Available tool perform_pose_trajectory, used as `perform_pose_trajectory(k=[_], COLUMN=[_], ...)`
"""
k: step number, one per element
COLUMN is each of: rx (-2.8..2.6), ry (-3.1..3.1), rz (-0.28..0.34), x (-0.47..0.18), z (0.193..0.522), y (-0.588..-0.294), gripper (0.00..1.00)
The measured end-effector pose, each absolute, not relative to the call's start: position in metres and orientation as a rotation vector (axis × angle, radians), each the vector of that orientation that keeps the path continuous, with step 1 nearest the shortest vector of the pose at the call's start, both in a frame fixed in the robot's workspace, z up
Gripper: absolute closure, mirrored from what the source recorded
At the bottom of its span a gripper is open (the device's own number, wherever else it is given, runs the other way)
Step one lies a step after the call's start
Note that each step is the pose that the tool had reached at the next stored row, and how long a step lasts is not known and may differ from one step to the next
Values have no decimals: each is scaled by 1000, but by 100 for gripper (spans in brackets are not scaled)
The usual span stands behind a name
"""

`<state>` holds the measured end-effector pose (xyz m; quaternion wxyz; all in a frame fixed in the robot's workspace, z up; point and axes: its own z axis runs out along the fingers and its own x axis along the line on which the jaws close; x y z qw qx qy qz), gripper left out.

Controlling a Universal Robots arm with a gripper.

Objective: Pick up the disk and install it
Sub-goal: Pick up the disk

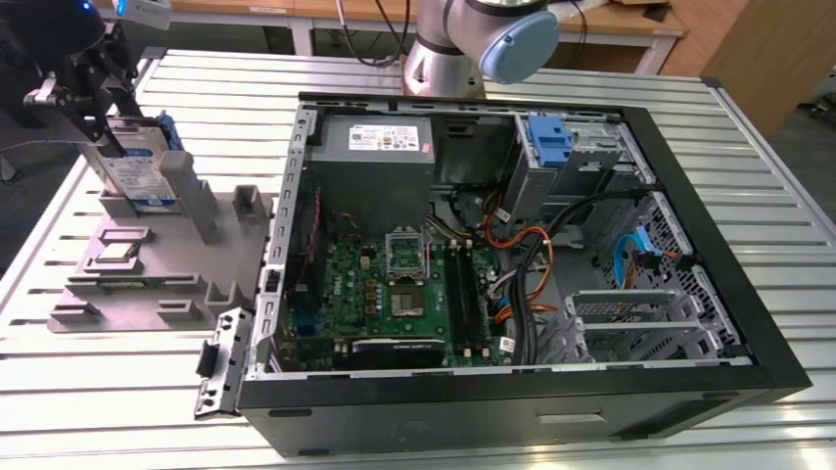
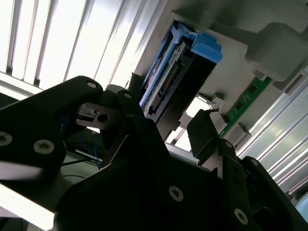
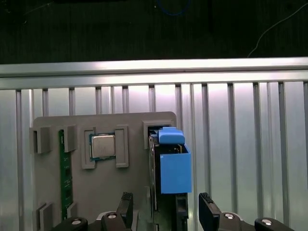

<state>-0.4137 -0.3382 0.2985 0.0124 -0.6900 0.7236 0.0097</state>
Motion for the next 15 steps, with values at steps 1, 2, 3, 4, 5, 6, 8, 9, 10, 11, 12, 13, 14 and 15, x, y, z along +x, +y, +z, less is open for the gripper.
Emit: perform_pose_trajectory(k=[1,2,3,4,5,6,8,9,10,11,12,13,14,15], rx=[-2151,-2151,-2151,-2152,-2158,-2171,-2198,-2207,-2210,-2211,-2211,-2211,-2211,-2211], ry=[2255,2255,2255,2254,2248,2236,2210,2201,2197,2196,2196,2196,2196,2197], rz=[30,30,30,30,31,31,32,32,32,32,32,32,32,32], x=[-414,-414,-414,-414,-414,-414,-414,-414,-415,-415,-415,-415,-415,-415], z=[299,299,298,298,298,298,298,298,298,298,297,297,297,297], y=[-338,-338,-338,-338,-338,-338,-338,-338,-338,-338,-338,-337,-337,-336], gripper=[35,35,35,35,35,35,35,35,35,35,35,35,35,35])
